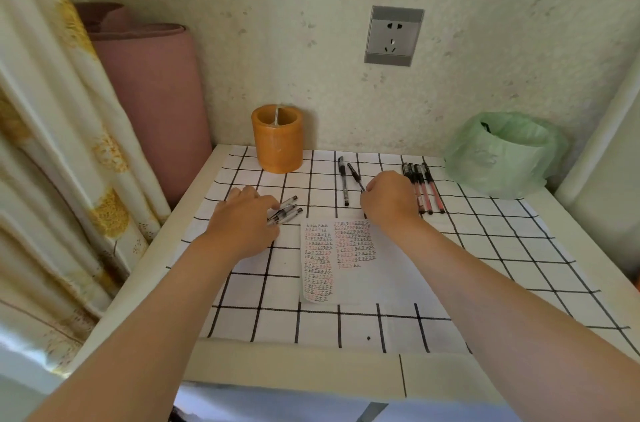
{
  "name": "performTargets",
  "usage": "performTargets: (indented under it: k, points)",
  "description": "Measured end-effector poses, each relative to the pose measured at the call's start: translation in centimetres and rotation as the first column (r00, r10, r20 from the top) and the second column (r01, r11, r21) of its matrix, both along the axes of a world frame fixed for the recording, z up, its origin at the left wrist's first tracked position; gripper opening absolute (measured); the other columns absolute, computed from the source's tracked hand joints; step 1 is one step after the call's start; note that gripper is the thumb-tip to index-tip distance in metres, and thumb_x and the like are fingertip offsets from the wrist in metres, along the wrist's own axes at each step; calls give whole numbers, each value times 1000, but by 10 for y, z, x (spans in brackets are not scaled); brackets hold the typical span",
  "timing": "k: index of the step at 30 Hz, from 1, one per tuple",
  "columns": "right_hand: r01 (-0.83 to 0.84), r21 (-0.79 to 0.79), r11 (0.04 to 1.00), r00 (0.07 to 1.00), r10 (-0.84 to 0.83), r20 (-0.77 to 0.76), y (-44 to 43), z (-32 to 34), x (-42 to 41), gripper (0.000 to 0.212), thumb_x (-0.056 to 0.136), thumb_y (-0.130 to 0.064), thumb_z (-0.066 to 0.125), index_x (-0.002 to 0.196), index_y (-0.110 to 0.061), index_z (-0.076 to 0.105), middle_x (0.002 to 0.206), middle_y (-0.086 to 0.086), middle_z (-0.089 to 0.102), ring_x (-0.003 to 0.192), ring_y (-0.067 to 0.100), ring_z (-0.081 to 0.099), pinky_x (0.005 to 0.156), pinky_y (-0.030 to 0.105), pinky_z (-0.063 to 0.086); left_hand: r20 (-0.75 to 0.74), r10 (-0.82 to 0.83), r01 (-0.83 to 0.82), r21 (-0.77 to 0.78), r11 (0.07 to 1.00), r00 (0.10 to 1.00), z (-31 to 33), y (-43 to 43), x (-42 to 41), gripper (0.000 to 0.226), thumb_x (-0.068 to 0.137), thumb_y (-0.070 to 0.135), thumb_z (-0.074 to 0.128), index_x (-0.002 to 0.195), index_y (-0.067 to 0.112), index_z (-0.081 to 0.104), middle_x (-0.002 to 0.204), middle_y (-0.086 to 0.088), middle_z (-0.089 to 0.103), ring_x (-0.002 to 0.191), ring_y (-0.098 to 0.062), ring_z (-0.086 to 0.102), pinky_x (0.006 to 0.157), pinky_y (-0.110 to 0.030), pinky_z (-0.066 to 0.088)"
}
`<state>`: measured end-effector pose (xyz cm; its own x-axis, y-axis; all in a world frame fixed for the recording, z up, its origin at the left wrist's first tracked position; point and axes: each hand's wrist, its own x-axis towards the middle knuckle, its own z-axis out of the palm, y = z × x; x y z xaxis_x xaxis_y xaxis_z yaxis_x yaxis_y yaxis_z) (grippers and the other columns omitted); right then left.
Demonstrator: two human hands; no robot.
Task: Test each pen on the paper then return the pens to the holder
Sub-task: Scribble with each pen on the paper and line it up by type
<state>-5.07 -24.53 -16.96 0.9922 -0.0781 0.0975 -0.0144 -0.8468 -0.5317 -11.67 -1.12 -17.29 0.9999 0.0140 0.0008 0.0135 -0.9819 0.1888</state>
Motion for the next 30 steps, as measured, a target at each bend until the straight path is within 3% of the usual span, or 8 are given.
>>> performTargets:
  k: [5,8,11,14,17,21,25,30]
  points:
    - [-25,18,1000,1000,25,-6,7,-13,15,28,79,-8,59,53,-6,48,47,8,45,45,22,46,41,27,33,-25,-49,47,-79,996,998,-4,5,-1,46,94,33,57,140,31,49,125,0,46,120,-18,37,95,-34,42]
    - [-41,-29,999,999,41,-2,9,-15,18,42,95,-27,52,57,-11,49,51,2,47,50,20,47,44,25,28,-36,-60,55,-127,990,998,-6,8,0,47,94,32,59,140,32,49,124,1,46,119,-17,39,95,-33,42]
    - [-28,-133,991,997,37,67,16,-8,19,35,98,-25,43,69,-14,59,70,1,60,69,25,59,48,23,31,-30,-67,62,-144,988,997,-4,11,-1,50,92,33,63,140,33,49,125,2,49,118,-16,42,95,-33,44]
    - [-132,-172,976,979,155,131,33,1,15,26,96,-18,45,102,-17,71,104,0,68,89,25,65,66,27,46,-8,-66,64,-172,983,998,-2,17,-5,53,89,34,68,138,35,49,123,6,51,115,-14,44,93,-32,45]
    - [-390,-197,900,891,423,166,55,7,0,26,96,-21,51,112,-27,70,113,-5,65,95,16,63,78,30,50,9,-54,55,-186,981,999,2,26,-13,49,83,36,73,128,36,53,114,10,51,108,-10,43,88,-30,45]
    - [-638,-274,720,712,687,145,80,5,-20,15,91,-22,62,99,-30,73,95,-11,65,92,11,56,74,34,51,3,-34,34,-183,982,999,7,39,-27,40,75,40,77,107,35,54,106,10,54,101,-12,48,84,-33,48]
    - [-705,-349,617,610,779,145,94,-2,-31,12,90,-25,66,101,-26,70,96,-8,64,92,13,53,73,35,50,-37,-17,9,-193,981,999,10,50,-40,31,73,38,79,94,35,55,103,10,57,96,-12,54,84,-35,51]
    - [-672,-481,563,545,816,193,102,-12,-42,23,89,-28,68,111,-24,69,100,-1,63,95,20,55,77,35,43,-58,-50,32,-283,958,997,9,59,-49,23,77,25,80,92,28,64,97,10,63,84,-5,56,65,-15,41]
